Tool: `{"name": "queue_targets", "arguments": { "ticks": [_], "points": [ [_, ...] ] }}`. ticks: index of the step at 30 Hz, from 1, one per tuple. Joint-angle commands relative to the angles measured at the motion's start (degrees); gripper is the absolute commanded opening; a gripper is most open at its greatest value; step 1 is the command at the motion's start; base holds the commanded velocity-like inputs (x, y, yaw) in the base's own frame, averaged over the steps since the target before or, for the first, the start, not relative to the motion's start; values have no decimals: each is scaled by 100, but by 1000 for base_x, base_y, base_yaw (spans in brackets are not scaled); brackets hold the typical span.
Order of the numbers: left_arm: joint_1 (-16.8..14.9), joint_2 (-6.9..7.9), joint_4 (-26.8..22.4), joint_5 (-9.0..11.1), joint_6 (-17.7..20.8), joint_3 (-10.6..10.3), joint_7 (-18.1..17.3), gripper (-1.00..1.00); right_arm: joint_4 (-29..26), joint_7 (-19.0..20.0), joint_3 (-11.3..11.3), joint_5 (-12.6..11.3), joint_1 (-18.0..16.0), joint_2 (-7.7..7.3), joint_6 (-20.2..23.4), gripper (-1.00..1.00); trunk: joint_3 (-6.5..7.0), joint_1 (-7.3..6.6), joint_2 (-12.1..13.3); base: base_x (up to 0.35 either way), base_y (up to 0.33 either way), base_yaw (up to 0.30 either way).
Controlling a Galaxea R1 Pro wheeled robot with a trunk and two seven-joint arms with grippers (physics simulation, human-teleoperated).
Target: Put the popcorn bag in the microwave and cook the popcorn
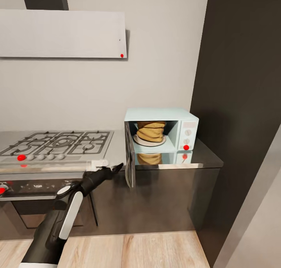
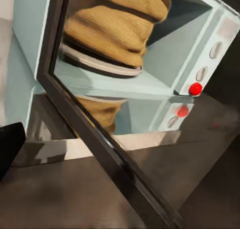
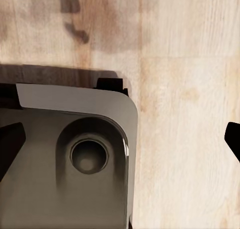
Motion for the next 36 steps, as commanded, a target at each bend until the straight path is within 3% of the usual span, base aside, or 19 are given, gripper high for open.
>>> {"name": "queue_targets", "arguments": {
  "ticks": [1, 4, 9, 18, 24, 36],
  "points": [
    [-5, 45, 1, 45, 48, -48, -141, 100, 18, 12, -42, 56, -8, -3, -35, 100, -6, 0, -3, 0, 0, 0],
    [-2, 112, 14, 39, 38, -110, -442, 100, 18, 12, -41, 58, -8, -4, -35, 100, -6, 0, -3, 0, 0, 0],
    [0, 128, 24, 38, 35, -137, -552, 100, 18, 12, -42, 49, -8, -4, -35, 100, -6, 0, -3, 0, 0, 0],
    [1, 106, 29, 41, 19, -150, -574, 100, 18, 12, -51, 31, -8, 15, -50, 100, 27, 0, -3, 0, 0, -149],
    [-5, 101, 39, 36, -301, -305, -567, 100, 18, 12, -51, 30, -8, 10, -52, 100, 55, 0, -3, 0, 0, -204],
    [-3, 90, 68, 43, -325, -318, -562, 100, 23, 12, -61, -11, -8, -18, -186, 100, 110, 0, -3, 0, 0, -208]
  ]
}}
